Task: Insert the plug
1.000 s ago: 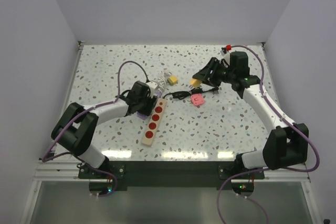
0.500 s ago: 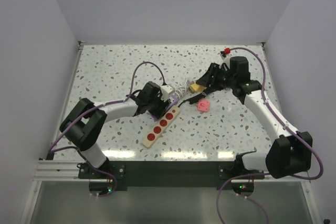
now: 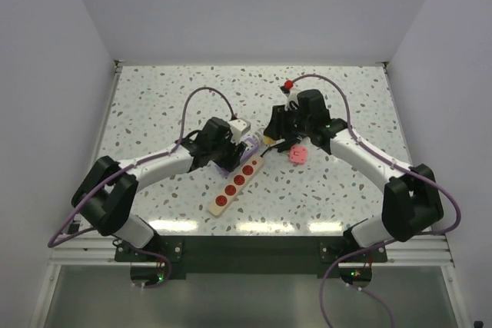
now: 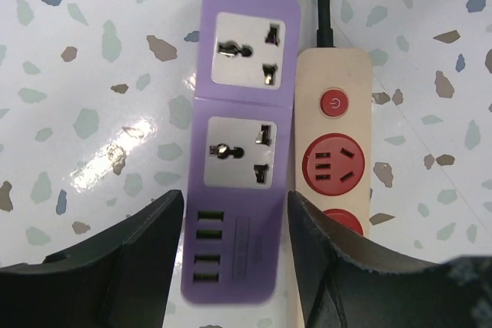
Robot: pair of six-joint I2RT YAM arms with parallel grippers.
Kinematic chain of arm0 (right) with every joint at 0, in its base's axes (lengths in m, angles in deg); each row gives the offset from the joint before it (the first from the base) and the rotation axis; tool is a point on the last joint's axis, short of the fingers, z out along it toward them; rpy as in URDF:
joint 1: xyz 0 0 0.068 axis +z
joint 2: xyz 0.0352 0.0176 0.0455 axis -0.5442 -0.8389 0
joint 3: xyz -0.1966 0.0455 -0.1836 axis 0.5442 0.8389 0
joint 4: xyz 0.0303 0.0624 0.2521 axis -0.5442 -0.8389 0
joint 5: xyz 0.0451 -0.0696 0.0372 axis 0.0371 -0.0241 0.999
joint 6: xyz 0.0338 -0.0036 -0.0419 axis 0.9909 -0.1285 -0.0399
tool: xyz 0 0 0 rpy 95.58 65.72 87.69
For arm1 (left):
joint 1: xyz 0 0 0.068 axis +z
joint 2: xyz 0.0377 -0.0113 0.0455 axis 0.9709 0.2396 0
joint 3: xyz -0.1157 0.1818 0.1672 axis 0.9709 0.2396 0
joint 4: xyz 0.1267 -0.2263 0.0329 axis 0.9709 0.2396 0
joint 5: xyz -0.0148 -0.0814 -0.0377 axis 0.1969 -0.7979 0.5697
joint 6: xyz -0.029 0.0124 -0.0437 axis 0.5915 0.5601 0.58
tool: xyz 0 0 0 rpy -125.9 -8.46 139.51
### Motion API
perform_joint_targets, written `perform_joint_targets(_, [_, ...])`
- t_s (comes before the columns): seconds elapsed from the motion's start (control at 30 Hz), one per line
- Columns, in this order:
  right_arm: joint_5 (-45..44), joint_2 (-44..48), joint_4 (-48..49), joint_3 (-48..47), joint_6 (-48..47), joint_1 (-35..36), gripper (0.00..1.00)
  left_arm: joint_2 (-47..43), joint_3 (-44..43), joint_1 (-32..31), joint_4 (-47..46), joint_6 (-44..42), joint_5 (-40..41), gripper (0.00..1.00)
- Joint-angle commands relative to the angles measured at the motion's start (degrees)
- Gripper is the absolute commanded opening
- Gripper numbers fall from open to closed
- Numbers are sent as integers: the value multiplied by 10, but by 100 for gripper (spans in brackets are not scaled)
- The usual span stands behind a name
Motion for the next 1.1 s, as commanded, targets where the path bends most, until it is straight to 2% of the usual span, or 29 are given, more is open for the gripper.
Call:
perform_joint_targets(0.0, [-25,-19,60,-15,-41,14,0,-37,15,2,32,41,23,62])
perform_joint_targets(0.3, [-21,-102,91,-62,-82,59,0,-77,44,7,75,88,39,66])
perform_joint_targets(0.4, [-23,-115,103,-67,-96,77,0,-100,39,29,92,130,35,66])
perform_joint_targets(0.57, [-36,-133,111,-71,-118,95,0,-125,38,86,95,183,-17,66])
perform_joint_targets(1.07, [-60,-174,158,-56,-176,108,0,-118,17,110,125,181,-50,66])
